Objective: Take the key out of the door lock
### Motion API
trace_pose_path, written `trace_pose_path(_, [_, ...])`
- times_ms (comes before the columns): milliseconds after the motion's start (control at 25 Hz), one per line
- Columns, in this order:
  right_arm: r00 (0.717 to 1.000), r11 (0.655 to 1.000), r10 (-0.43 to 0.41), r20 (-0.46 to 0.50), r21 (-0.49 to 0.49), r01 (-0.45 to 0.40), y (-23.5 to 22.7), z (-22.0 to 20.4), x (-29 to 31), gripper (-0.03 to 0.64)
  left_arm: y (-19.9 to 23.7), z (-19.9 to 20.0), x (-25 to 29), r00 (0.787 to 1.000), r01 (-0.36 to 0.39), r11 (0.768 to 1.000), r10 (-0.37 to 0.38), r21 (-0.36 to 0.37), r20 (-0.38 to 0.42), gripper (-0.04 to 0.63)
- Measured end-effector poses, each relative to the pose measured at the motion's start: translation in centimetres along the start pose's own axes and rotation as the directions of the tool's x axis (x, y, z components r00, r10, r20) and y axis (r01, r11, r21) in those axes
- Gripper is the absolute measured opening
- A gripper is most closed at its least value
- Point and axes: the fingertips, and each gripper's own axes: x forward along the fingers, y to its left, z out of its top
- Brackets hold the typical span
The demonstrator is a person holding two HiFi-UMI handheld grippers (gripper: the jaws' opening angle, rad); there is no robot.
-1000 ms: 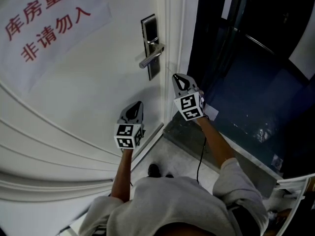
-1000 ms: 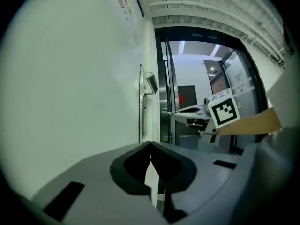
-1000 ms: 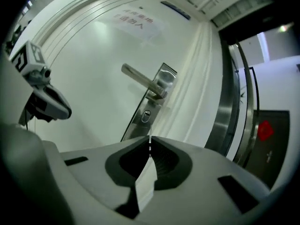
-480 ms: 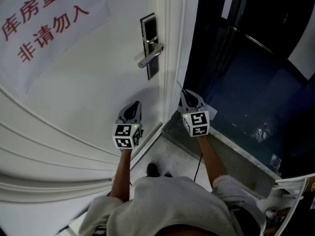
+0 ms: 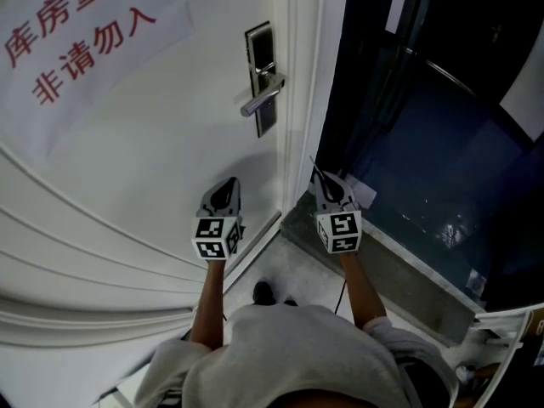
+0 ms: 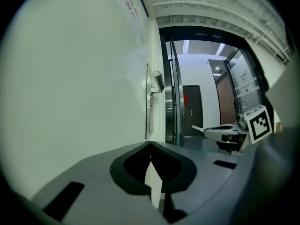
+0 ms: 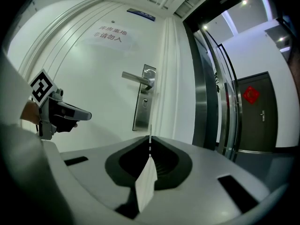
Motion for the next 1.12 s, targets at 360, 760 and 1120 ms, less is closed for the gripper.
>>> trace_pose_path(360, [1.0,1.0,0.028,0.012,0.004,-0.028,1.0,0.5,0.1,0.031,1.0,-0.6,-1.3,0.999,-0.036,0.999,0.036,-0.016,-0.004,0.018])
trace_pose_path(760, [0.999,0.999,0.038,0.009,-0.001,-0.038,1.6,0.7,0.5,0.031,1.3,-0.9,-1.4,0.999,-0.042,0.999,0.041,-0.028,-0.006,0.018])
trace_pose_path(1120, [0.999,0.999,0.035,0.005,-0.01,-0.035,1.7,0.7,0.6,0.031,1.2,-1.1,-1.1,0.999,-0.033,0.999,0.033,-0.027,-0.007,0.018])
